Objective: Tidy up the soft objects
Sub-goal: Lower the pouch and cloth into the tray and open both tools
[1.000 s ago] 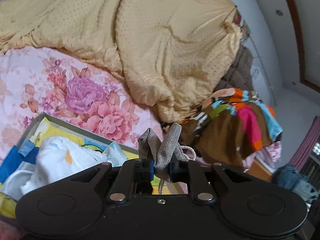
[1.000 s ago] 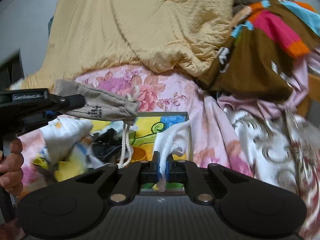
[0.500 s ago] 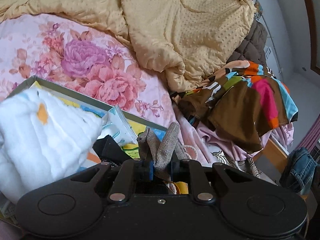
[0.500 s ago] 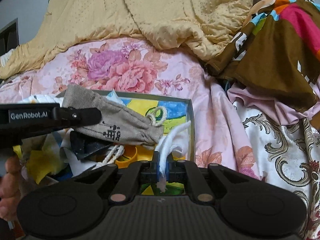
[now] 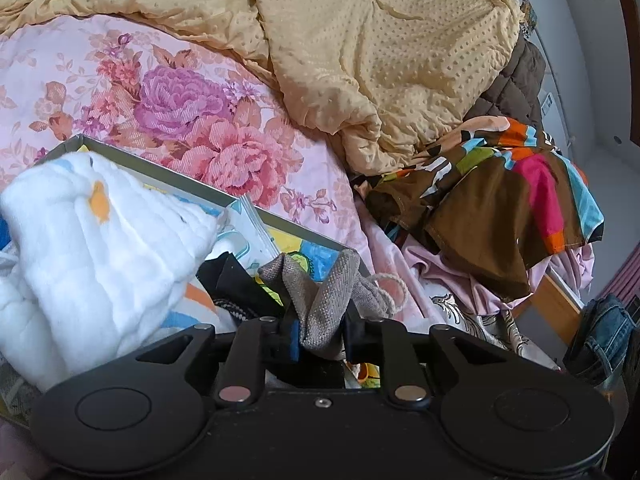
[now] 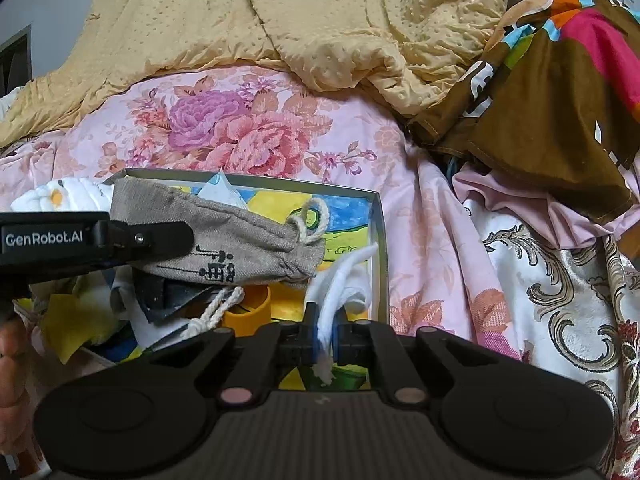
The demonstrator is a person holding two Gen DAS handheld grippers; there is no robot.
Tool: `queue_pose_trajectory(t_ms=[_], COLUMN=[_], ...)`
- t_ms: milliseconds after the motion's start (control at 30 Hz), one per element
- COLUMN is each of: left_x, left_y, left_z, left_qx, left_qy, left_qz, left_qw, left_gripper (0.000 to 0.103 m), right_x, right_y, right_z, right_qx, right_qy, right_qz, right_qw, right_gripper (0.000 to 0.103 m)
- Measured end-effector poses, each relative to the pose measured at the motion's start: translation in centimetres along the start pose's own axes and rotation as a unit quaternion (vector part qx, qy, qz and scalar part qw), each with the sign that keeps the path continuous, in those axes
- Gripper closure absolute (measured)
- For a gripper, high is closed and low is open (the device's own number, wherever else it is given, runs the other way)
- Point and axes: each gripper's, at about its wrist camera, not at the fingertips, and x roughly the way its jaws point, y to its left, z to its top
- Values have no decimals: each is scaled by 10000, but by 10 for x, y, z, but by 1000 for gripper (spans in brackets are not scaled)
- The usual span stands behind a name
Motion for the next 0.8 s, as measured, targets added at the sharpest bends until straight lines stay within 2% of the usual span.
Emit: queue_pose_trajectory(t_ms=[433,800], left_x=[0,-4], left_y=[2,1], left_z=[-4,-5], left_qx=[29,59], left_qy=[47,113], left_qz=[85,197], left_qw=[9999,9997], left_gripper=[76,64], right_x=[2,1], right_y=[-1,-3], right_z=[0,-1], right_qx=[-17,-58], right_qy=[63,73], right_qz=[7,-79], right_qw=[10000,9999], right_gripper=[93,77])
